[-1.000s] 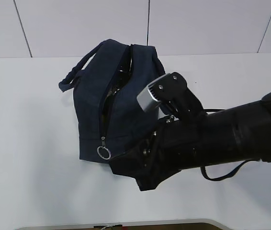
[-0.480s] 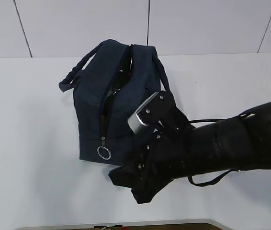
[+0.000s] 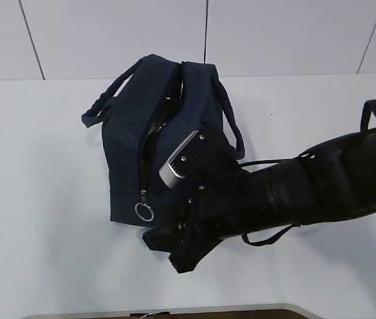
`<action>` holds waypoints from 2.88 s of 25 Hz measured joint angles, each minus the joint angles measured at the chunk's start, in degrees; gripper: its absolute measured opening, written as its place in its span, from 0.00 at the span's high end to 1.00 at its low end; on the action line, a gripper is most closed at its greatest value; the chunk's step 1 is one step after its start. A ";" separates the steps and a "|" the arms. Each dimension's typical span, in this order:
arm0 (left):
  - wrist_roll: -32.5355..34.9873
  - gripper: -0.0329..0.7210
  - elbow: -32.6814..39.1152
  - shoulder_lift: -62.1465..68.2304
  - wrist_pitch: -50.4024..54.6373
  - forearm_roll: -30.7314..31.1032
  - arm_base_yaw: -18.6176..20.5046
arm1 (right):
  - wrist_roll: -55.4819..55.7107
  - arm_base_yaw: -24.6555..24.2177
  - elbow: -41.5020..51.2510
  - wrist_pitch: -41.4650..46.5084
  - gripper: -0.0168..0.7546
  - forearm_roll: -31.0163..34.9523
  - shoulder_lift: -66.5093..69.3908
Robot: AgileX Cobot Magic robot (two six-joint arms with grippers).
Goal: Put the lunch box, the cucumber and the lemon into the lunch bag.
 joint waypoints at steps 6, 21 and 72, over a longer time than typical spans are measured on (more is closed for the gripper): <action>0.00 0.63 0.00 0.00 0.00 0.00 0.00 | -0.47 0.00 -2.22 -1.37 0.48 0.02 1.73; 0.00 0.63 0.00 0.00 0.00 0.00 0.00 | -3.26 0.00 -2.31 -1.31 0.48 0.15 1.81; 0.00 0.64 0.00 0.00 0.00 0.00 0.00 | -4.03 0.00 -7.28 1.76 0.48 0.24 7.47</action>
